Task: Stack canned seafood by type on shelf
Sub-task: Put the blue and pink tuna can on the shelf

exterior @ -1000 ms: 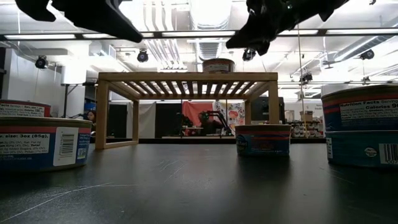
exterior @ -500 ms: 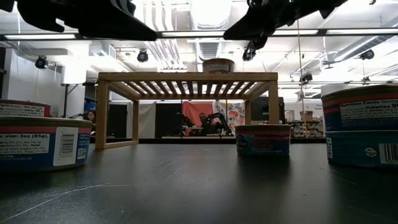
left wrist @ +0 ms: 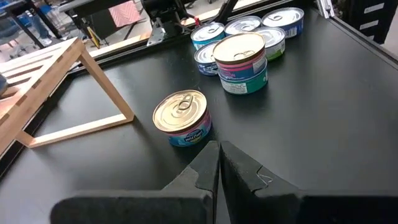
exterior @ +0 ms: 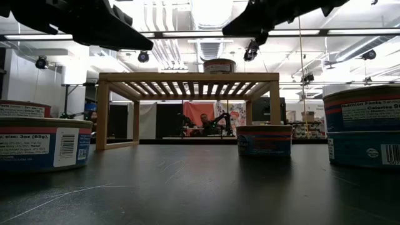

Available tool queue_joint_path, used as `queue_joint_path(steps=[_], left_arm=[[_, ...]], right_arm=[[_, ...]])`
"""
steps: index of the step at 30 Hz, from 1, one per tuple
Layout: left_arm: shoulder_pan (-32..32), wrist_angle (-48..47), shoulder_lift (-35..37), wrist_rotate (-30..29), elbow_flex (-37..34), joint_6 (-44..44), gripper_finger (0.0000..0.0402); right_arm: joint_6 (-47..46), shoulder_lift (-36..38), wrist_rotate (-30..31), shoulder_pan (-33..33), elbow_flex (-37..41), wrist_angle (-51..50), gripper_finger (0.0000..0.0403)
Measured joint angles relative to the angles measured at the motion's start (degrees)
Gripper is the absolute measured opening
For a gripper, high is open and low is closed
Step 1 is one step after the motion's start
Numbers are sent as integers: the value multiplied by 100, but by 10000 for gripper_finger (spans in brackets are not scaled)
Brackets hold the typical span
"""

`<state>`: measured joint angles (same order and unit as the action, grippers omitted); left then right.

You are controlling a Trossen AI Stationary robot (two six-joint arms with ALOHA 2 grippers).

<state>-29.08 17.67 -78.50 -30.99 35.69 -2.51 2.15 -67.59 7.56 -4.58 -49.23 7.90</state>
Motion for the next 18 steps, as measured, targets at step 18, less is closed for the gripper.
queue_joint_path(steps=[18], left_arm=[[0, 33, -4, -301, 12, 123, 0]], right_arm=[[-54, 87, 1049, -165, 0, -1108, 13]])
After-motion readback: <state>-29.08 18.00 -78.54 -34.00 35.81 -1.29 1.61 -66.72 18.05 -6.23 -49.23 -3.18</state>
